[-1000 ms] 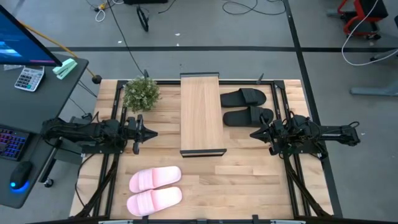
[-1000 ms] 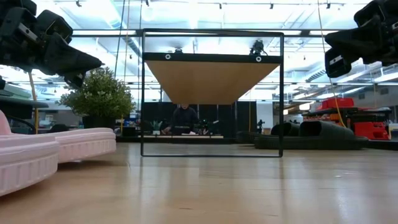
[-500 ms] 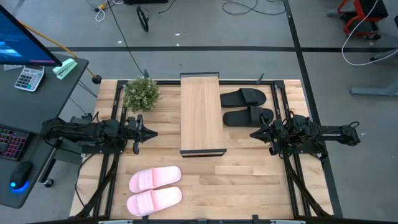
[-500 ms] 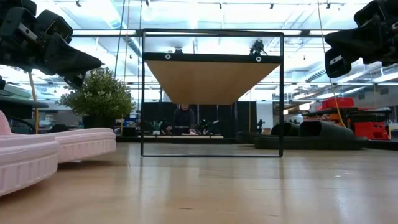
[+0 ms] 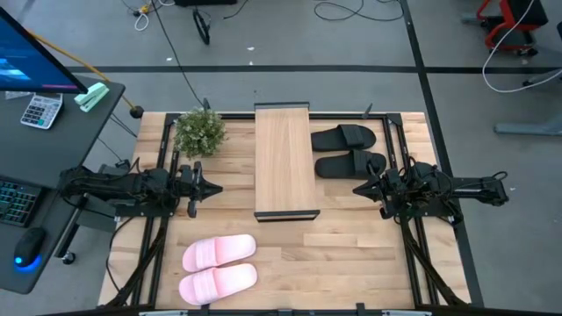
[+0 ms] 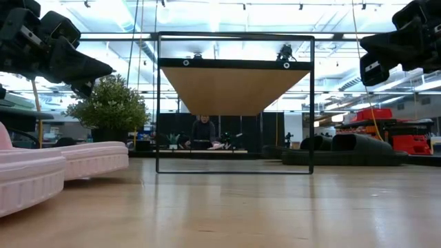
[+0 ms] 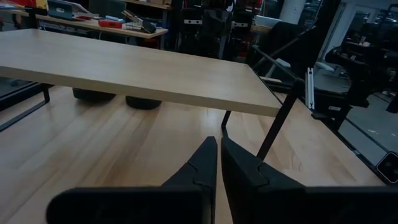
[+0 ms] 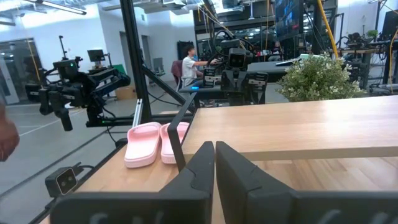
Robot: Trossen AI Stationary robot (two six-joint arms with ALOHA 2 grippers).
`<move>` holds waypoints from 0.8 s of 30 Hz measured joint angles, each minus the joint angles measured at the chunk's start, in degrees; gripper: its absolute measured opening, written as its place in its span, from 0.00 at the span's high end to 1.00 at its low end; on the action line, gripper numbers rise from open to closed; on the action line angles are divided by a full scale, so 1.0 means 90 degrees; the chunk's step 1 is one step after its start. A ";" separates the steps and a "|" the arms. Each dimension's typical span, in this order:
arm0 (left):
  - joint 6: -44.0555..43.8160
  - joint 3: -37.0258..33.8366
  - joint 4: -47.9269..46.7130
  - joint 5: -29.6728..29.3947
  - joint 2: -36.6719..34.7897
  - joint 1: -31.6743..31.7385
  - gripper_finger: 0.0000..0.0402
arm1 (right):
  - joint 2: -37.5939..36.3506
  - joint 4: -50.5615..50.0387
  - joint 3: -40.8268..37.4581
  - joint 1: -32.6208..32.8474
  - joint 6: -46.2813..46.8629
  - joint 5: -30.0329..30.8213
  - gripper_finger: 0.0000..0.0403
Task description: Pick and place slides into the shelf
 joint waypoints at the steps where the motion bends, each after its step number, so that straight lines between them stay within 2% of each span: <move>1: -0.0004 0.0000 -0.0001 0.0000 0.0000 0.0000 0.93 | 0.0002 0.0001 0.0002 -0.0002 0.0002 -0.0001 0.94; 11: -0.0005 0.0000 -0.0001 0.0000 0.0000 0.0000 0.90 | -0.0001 0.0001 0.0002 -0.0002 0.0000 0.0000 0.94; 24: -0.0007 0.0000 -0.0002 0.0000 0.0000 0.0000 0.94 | 0.0002 0.0002 0.0002 0.0001 0.0000 0.0000 0.94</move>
